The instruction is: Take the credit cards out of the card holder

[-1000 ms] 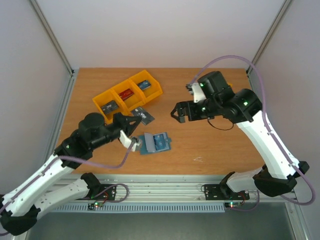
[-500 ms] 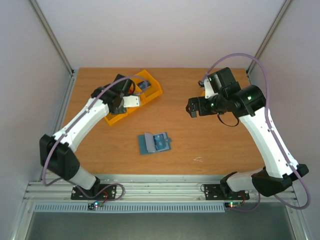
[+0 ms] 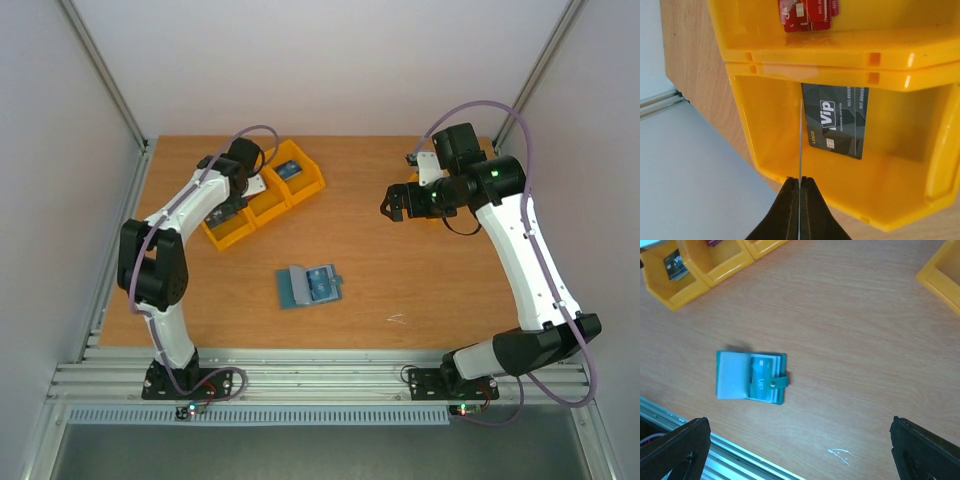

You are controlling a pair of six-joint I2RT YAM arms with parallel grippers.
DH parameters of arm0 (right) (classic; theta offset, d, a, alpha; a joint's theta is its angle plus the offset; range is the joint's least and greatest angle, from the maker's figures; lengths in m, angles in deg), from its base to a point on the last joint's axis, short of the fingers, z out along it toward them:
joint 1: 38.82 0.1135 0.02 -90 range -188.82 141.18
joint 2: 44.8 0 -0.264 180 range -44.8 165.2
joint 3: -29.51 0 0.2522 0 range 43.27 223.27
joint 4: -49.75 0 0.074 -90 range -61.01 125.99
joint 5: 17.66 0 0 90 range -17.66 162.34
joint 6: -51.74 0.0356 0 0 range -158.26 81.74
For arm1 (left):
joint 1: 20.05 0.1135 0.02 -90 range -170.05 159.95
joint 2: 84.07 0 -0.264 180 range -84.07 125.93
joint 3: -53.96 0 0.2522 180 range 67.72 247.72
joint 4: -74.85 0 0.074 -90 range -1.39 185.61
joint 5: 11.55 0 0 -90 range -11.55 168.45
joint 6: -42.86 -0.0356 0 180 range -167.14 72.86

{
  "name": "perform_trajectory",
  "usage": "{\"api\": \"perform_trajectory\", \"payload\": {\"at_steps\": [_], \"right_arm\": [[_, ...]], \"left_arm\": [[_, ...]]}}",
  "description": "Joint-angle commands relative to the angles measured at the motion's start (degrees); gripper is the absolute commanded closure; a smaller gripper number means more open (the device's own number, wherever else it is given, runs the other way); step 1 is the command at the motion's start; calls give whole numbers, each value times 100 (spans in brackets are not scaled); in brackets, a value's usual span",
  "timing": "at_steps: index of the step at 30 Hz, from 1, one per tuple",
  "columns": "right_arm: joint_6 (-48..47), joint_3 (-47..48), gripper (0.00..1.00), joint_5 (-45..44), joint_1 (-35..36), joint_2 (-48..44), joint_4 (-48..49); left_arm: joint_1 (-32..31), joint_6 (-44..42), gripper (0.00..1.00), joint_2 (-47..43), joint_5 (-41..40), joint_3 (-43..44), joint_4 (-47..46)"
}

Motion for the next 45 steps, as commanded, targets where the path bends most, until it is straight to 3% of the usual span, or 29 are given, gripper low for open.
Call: {"api": "perform_trajectory", "payload": {"at_steps": [1,18,24,40,43,45], "right_arm": [[-363,-8,1,352,-135,16,81],[-443,-96,2,628,-208,-130,72],[-446,-63,2,733,-208,-112,57],[-494,-25,2,774,-207,-76,29],[-507,-27,2,799,-208,-92,27],[-511,-49,1,817,-208,-107,35]], "left_arm": [[134,109,100,96,-303,-256,-850],[183,-590,100,182,-133,-1533,-2706],[181,-837,100,244,-254,-1540,-3085],[206,-388,99,346,135,-1612,-2402],[202,-418,80,415,149,-1574,-2213],[204,-417,73,415,164,-1554,-2163]]}}
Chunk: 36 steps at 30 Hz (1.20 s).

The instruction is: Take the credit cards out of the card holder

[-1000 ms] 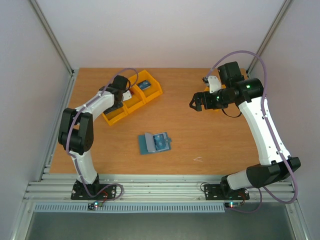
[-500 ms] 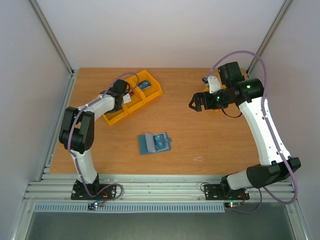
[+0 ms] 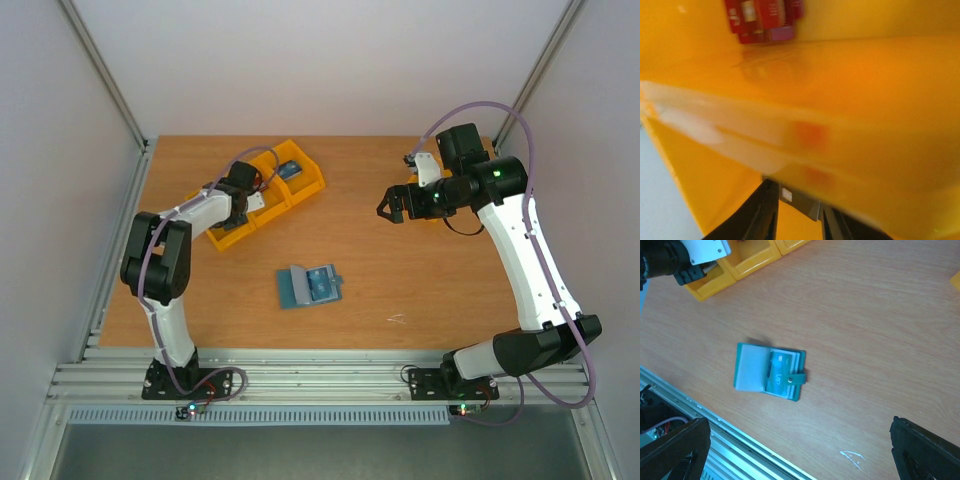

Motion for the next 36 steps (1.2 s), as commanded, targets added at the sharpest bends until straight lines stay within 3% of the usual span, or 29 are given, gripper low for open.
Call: {"api": "perform_trajectory", "payload": {"at_steps": [1,14,20,24,27,29,36], "right_arm": [[-121,14,2,101,-33,-115,-5],[-163,-183,1,69,-33,-226,45],[-147,-320,3,263,-33,-123,6],[216,-701,12,763,39,135,207],[857,-1263,18,1040,415,224,961],[1306,-1591,20,915,786,250,1479],[2552,-2308,30,-100,1900,863,2441]], "left_arm": [[3,36,71,132,192,31,193],[2,331,58,-610,581,637,1033],[-18,1526,31,-1673,1973,1275,2462],[-36,2816,14,-2395,3818,1323,3211],[-40,4070,3,-2929,5295,475,2930],[-39,4863,1,-3228,6067,-275,2476],[-50,7724,1,-3793,6746,-2656,303]]}}
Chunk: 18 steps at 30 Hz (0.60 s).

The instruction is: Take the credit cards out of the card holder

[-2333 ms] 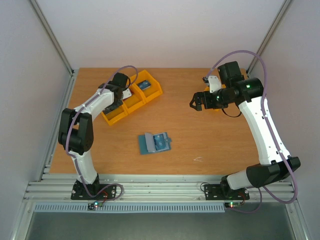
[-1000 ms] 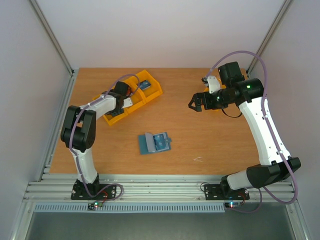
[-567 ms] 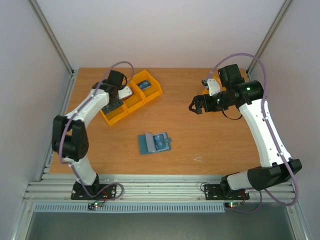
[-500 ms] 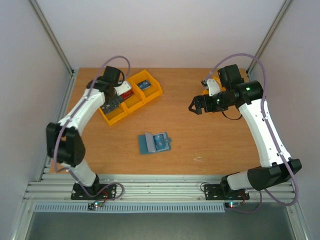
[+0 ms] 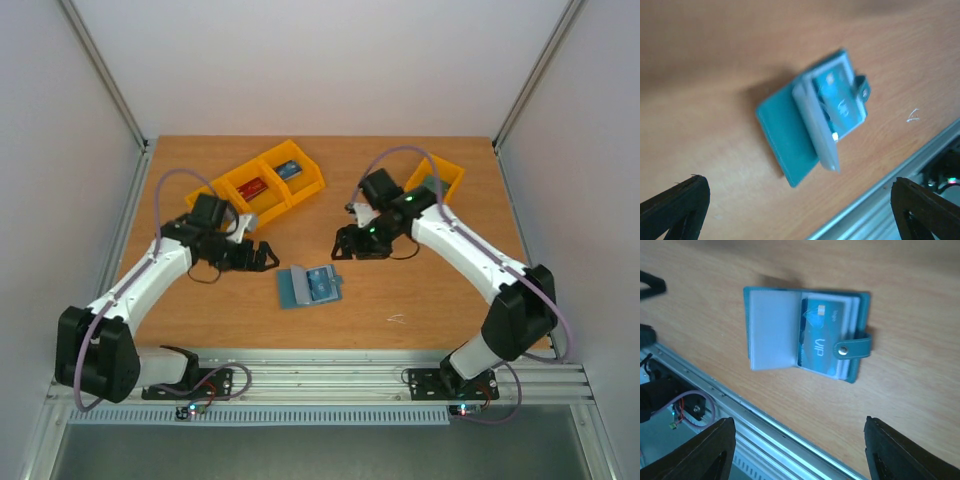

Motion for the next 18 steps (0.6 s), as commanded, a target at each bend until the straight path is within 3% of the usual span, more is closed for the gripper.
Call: {"api": "perform_trajectory", "payload": {"at_steps": [1,7,12,18], "right_arm": [[1105,-361,30,-450,426,354,942],[1245,-500,34,-493,570,1184,1373],[1600,-866,38,204,554,1819,2204],[1491,-892,44,-14,550,1992,2144]], "left_arm": [[-14,2147,1,-176,763,-858,-1342],[-420,2379,1,376,521,-1165,-2297],[-791,2412,1,1020,210,-1136,-2244],[-1084,2363,1,1419,227,-1178,-2395]]}}
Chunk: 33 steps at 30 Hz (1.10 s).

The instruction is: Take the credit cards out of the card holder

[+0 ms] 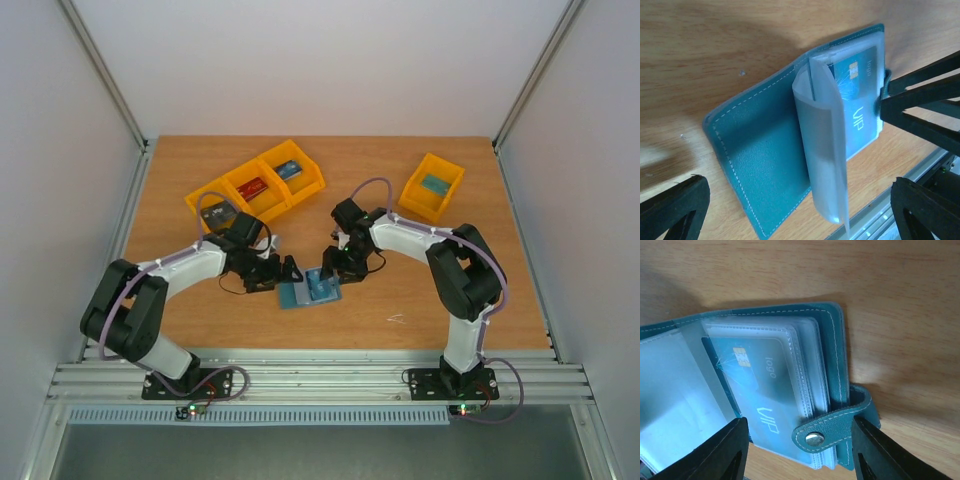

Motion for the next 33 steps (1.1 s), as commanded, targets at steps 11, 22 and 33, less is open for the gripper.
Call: {"api": "perform_trajectory", "payload": {"at_steps": [11,22,33], "right_arm": [[31,-216,49,441,19,128,537],[-771,-287,48,727,-743,-1451,107],[-2705,1402,31,2294,-1030,-3554,-585]], "left_arm": [[-434,43,44,535,252,-47,-767],[-460,-943,100,-472,206,402,260],[-453,-4921,100,-2145,540,2990,2617]]}}
